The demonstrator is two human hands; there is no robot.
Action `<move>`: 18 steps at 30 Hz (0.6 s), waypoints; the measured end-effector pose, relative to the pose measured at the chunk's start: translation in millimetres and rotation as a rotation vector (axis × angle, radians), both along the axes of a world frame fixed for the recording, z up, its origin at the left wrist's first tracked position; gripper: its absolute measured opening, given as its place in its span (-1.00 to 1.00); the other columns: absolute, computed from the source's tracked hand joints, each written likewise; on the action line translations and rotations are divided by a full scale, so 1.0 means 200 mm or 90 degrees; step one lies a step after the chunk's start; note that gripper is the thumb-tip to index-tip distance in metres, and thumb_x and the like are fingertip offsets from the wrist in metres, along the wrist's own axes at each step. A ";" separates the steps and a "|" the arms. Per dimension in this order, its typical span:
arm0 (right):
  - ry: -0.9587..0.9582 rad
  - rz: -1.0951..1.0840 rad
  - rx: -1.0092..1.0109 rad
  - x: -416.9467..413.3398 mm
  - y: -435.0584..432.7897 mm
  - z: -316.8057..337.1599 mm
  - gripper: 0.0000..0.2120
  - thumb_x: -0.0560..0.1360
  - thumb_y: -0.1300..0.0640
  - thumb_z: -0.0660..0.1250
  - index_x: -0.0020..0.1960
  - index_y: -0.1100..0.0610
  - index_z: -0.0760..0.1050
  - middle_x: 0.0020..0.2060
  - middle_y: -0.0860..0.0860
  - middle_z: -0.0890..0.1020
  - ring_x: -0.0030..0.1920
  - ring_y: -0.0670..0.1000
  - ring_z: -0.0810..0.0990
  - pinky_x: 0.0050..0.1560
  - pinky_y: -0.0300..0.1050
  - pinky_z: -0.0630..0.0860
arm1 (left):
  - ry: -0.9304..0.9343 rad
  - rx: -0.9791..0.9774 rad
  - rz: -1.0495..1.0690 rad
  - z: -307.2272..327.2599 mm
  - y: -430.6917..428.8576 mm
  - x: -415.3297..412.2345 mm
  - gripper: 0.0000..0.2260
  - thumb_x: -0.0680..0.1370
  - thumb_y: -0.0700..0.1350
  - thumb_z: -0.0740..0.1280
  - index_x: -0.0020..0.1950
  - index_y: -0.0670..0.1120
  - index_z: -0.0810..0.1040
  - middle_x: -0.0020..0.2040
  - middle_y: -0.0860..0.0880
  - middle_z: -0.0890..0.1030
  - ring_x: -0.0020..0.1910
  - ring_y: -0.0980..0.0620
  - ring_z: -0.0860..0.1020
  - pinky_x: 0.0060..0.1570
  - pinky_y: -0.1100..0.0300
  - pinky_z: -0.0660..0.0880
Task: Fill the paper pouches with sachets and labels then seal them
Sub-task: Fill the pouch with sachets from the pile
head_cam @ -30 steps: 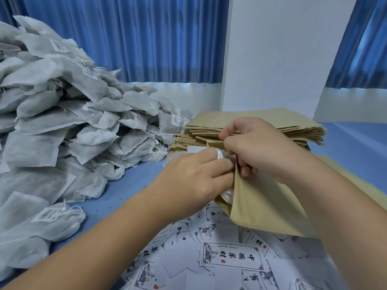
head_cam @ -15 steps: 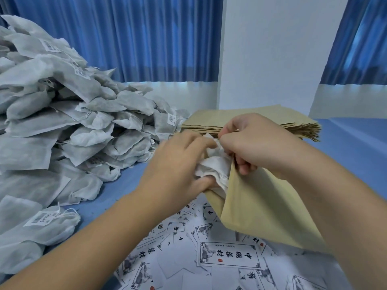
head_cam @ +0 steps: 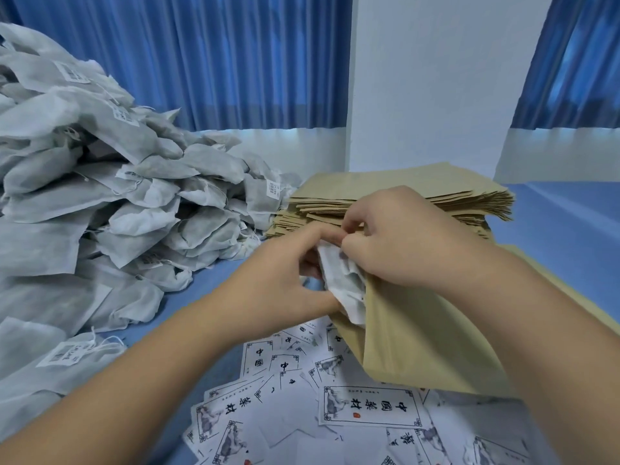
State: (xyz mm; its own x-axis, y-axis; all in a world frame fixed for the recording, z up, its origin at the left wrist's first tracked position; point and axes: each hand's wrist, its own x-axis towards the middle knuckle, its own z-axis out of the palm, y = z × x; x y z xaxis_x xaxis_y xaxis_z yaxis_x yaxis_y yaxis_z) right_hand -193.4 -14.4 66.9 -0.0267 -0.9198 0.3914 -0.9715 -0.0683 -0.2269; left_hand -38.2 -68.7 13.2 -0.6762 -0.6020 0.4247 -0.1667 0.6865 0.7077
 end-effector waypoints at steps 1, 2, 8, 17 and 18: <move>-0.016 0.000 0.001 0.00 0.00 0.01 -0.84 0.39 0.10 0.26 -0.20 0.05 0.63 -0.37 -0.05 0.57 -0.30 -0.05 0.53 -0.32 -0.16 0.48 | 0.008 0.034 -0.032 0.01 0.01 0.00 -0.59 0.38 -0.33 0.49 0.12 0.05 0.57 0.02 0.11 0.65 0.04 0.12 0.62 0.12 0.12 0.55; -0.027 0.001 -0.002 0.01 0.00 0.01 -0.83 0.39 0.11 0.26 -0.22 0.06 0.63 -0.37 -0.03 0.59 -0.29 -0.03 0.54 -0.29 -0.13 0.52 | 0.011 0.032 -0.052 0.00 0.01 0.00 -0.62 0.39 -0.35 0.47 0.07 0.06 0.61 -0.01 0.10 0.66 0.02 0.11 0.63 0.12 0.11 0.55; -0.024 0.010 -0.016 0.09 0.02 0.01 -0.81 0.38 0.12 0.25 -0.18 0.15 0.62 -0.27 0.09 0.64 -0.19 0.10 0.60 -0.23 -0.07 0.57 | -0.084 -0.303 0.088 -0.05 0.03 -0.10 -0.89 0.38 -0.34 0.40 -0.35 -0.25 0.58 -0.16 -0.10 0.54 -0.15 -0.05 0.50 -0.21 0.05 0.43; -0.026 -0.054 0.014 0.04 0.01 0.01 -0.84 0.40 0.15 0.25 -0.10 0.09 0.59 -0.34 0.01 0.59 -0.32 0.00 0.56 -0.27 -0.21 0.50 | -0.086 0.058 -0.073 -0.03 0.09 -0.09 -0.78 0.54 -0.39 0.20 -0.15 -0.12 0.53 -0.25 0.05 0.55 -0.26 0.14 0.48 -0.20 0.17 0.49; -0.023 -0.066 0.025 0.03 0.01 0.01 -0.84 0.40 0.15 0.25 -0.08 0.07 0.58 -0.34 -0.01 0.58 -0.33 -0.01 0.56 -0.29 -0.21 0.49 | -0.044 0.114 -0.099 -0.03 0.07 -0.09 -0.74 0.56 -0.41 0.17 -0.05 -0.12 0.57 -0.16 0.06 0.60 -0.15 0.14 0.55 -0.07 0.14 0.54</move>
